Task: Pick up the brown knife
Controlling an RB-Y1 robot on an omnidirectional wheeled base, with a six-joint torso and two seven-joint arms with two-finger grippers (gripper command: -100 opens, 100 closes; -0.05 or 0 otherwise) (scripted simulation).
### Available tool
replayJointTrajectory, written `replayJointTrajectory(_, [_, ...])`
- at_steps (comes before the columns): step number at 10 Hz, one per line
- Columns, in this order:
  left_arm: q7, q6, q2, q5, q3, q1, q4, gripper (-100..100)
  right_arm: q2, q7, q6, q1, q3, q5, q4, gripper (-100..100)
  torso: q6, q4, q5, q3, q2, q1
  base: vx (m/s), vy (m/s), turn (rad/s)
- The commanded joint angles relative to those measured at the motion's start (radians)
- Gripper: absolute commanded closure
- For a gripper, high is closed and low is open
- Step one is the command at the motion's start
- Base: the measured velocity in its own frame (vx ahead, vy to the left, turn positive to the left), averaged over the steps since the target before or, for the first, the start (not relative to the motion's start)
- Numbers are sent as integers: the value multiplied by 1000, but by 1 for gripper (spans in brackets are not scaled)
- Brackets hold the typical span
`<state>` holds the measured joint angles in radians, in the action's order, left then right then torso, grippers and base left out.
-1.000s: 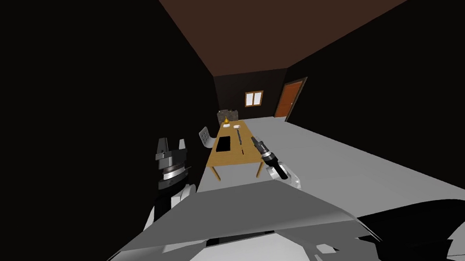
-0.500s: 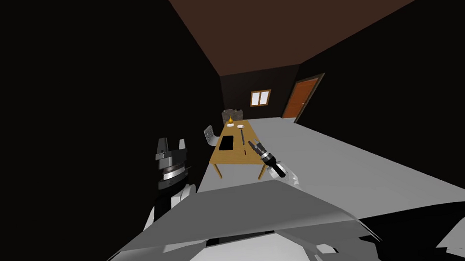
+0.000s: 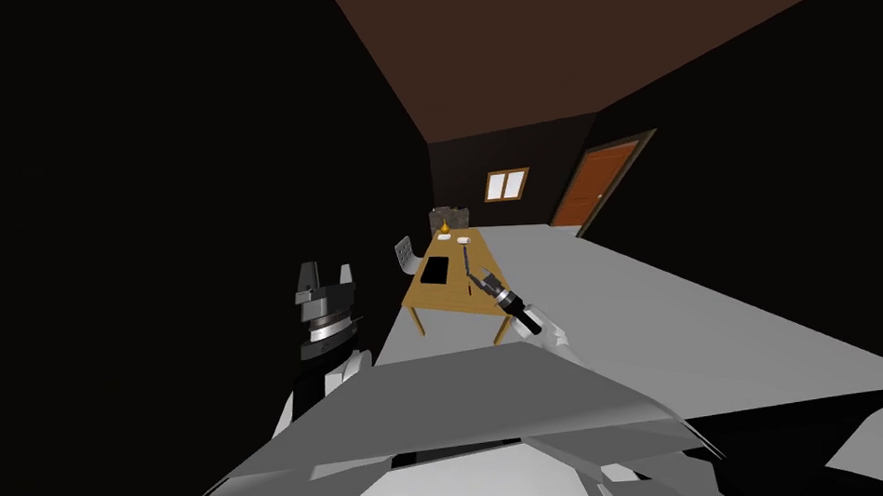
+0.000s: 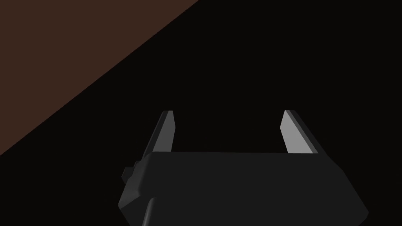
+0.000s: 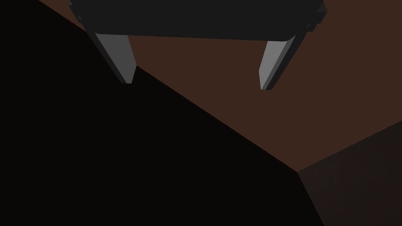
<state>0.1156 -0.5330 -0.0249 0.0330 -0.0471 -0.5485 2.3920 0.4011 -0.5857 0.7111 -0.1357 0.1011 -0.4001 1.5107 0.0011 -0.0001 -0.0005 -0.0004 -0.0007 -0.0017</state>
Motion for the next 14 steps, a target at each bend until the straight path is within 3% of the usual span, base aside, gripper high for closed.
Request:
replayJointTrajectory(1, [0, 0, 0, 0, 0, 0, 0, 0, 23, -47, 14, 33, 7, -50, -50, -100, 0, 0, 0, 0, 0, 0, -5, -19, 342])
replayJointTrajectory(2, [0, 0, 0, 0, 0, 0, 0, 0, 23, -47, 14, 33, 7, -59, -81, -100, -2, 0, 0, 0, 0, 0, -8, -34, 166])
replayJointTrajectory(3, [0, 0, 0, 0, 0, 0, 0, 0, 46, -90, 26, 59, 14, -99, -130, -100, 0, 0, 0, 0, 0, -1, -16, -34, 278])
replayJointTrajectory(5, [0, 0, 0, 0, 0, 0, 0, 0, 46, -90, 26, 59, 14, -118, -146, -100, 0, 0, 0, 0, 0, -1, -7, -32, 67])
replayJointTrajectory(6, [0, 0, 0, 0, 0, 0, 0, 0, 70, -132, 39, 85, 22, -163, -190, -100, 0, 0, 0, 0, 0, 0, -12, -29, 286])
replayJointTrajectory(7, [0, 0, 0, 0, 0, 0, 0, 0, 70, -132, 39, 85, 22, -179, -211, -100, -1, 0, 0, 0, 0, -1, -11, -38, 212])
replayJointTrajectory(8, [0, 0, 0, 0, 0, 0, 0, 0, 93, -172, 53, 111, 30, -213, -261, -100, 0, 0, 0, 0, 0, -1, -17, -45, 287])
replayJointTrajectory(9, [0, 0, 0, 0, 0, 0, 0, 0, 93, -172, 53, 111, 30, -241, -275, -100, -1, 0, 0, 0, 0, -2, -10, -42, 187])
replayJointTrajectory(12, [0, 0, 0, 0, 0, 0, 0, 0, 140, -246, 81, 160, 46, -333, -369, -100, 0, 0, 0, 0, 0, -1, -12, -42, 288])
replayJointTrajectory(14, [0, 0, 0, 0, 0, 0, 0, 0, 140, -246, 81, 160, 46, -373, -403, -100, 0, 0, 0, 0, -1, -1, -4, -30, 87])
